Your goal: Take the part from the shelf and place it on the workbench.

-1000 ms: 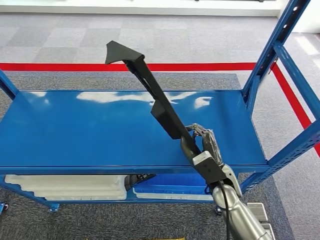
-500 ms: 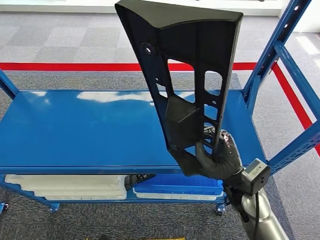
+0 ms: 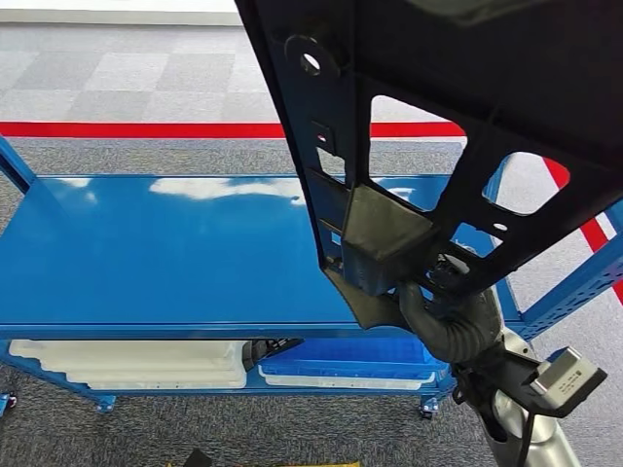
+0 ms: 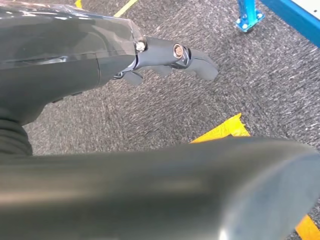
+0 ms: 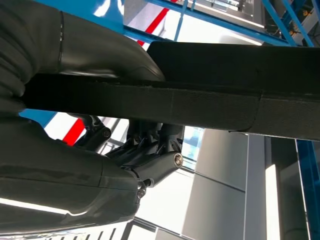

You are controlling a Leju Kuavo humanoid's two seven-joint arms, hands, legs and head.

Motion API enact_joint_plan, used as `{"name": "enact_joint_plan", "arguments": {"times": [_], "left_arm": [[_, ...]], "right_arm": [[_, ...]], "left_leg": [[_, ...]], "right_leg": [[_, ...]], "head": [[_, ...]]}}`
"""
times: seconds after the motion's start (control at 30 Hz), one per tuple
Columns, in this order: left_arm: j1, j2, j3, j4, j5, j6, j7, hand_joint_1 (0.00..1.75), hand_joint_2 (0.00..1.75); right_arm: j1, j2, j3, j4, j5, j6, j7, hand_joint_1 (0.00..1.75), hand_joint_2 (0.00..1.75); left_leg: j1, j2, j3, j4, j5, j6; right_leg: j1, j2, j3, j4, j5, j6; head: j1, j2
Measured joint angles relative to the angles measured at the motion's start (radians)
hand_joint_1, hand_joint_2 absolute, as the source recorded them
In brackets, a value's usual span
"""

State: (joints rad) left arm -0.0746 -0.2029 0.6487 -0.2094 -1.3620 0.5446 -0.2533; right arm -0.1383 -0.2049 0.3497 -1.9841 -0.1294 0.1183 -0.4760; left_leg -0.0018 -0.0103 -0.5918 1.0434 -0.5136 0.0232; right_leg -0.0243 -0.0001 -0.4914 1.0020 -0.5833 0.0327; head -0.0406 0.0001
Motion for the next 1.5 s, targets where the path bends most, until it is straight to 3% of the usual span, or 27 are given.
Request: {"name": "enact_joint_plan", "arguments": {"times": [0.37,1.23,1.43,1.5], "left_arm": [[0.0,-0.001,0.03,0.0,0.028,0.029,-0.016,0.0,1.75],[0.003,-0.001,0.065,0.0,0.041,0.001,0.02,0.0,1.75],[0.004,0.001,0.065,0.0,0.042,-0.002,0.02,0.0,1.75],[0.003,0.001,0.066,0.0,0.042,-0.003,0.02,0.0,1.75]], "right_arm": [[0.02,0.0,0.012,-0.01,0.006,-0.006,-0.015,1.75,1.75],[0.019,0.014,0.034,0.002,0.002,-0.016,-0.025,1.75,1.75],[0.017,0.019,0.037,0.007,0.004,-0.018,-0.026,1.75,1.75],[0.015,0.02,0.037,0.008,0.005,-0.019,-0.026,1.75,1.75]], "left_leg": [[0.0,0.0,0.0,0.0,0.0,0.0],[-0.005,0.0,0.0,0.001,-0.001,0.002],[-0.014,0.0,0.001,0.0,0.0,0.016],[-0.01,0.003,0.002,-0.009,0.008,0.027]], "right_leg": [[0.0,0.0,0.0,0.0,0.0,0.0],[-0.004,-0.001,0.0,-0.001,0.001,0.001],[-0.014,0.0,0.001,-0.003,0.003,0.016],[-0.014,0.0,-0.006,0.016,-0.018,0.018]], "head": [[0.0,0.0],[0.0,0.0],[0.0,0.0],[0.0,0.0]]}}
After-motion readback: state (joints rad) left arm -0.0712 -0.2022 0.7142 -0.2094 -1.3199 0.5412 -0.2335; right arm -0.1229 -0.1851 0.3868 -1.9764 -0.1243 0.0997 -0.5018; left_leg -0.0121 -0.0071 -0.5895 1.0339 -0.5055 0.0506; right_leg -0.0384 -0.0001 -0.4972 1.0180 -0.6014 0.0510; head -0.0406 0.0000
